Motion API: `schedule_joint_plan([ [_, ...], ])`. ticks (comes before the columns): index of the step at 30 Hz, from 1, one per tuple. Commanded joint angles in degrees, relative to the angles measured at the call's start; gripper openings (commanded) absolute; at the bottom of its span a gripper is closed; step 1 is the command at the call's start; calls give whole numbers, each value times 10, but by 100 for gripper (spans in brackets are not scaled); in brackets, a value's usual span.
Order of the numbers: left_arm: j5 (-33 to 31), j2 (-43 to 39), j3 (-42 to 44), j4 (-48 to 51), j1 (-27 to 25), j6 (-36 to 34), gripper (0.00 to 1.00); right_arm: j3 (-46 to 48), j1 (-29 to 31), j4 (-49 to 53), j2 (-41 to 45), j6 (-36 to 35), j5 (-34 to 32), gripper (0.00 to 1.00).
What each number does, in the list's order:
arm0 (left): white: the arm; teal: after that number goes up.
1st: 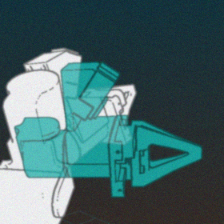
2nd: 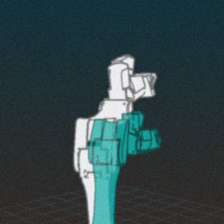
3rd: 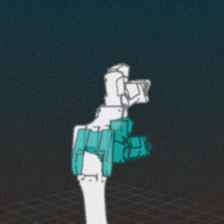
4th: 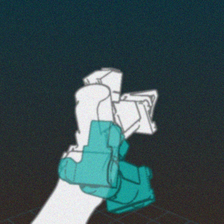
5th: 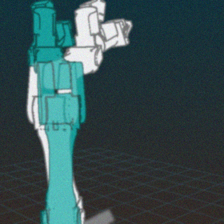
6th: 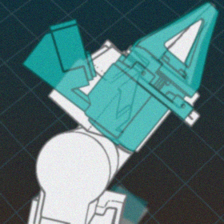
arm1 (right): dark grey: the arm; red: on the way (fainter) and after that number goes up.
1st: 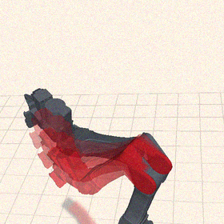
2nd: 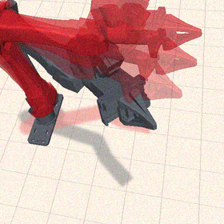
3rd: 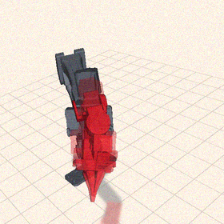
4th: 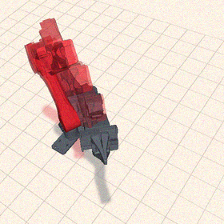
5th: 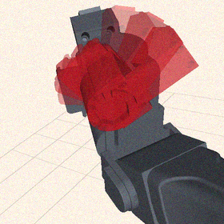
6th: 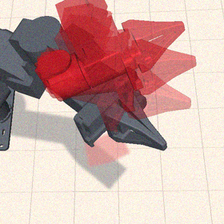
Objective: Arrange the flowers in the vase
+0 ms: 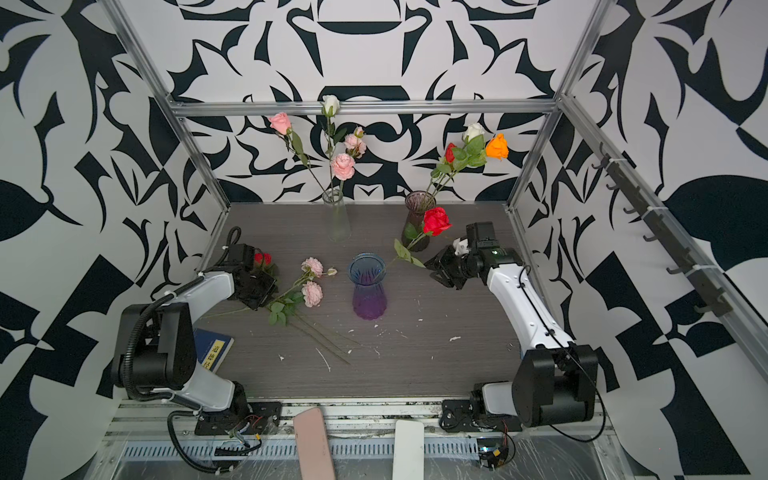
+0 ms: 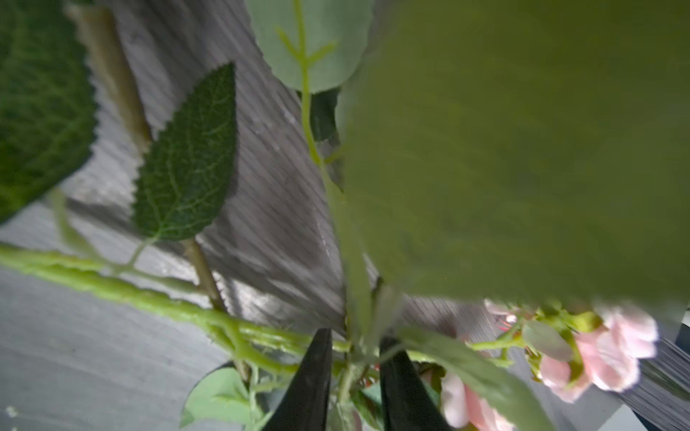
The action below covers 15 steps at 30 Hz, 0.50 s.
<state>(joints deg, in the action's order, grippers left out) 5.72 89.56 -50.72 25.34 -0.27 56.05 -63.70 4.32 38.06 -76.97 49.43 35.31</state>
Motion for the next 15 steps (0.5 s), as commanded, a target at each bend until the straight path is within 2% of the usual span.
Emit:
schedule_joint_plan([
  [1, -11, 8, -10, 9, 3, -12, 23, -20, 1, 7, 15, 0, -4, 39],
  [4, -7, 2, -9, 3, 4, -12, 4, -20, 1, 10, 19, -3, -4, 39],
  [5, -8, -2, -9, 1, 3, -12, 0, -19, 1, 11, 20, -3, -4, 39],
  [15, -18, -99, -57, 31, 3, 13, 0, -31, 1, -6, -1, -4, 6, 39],
])
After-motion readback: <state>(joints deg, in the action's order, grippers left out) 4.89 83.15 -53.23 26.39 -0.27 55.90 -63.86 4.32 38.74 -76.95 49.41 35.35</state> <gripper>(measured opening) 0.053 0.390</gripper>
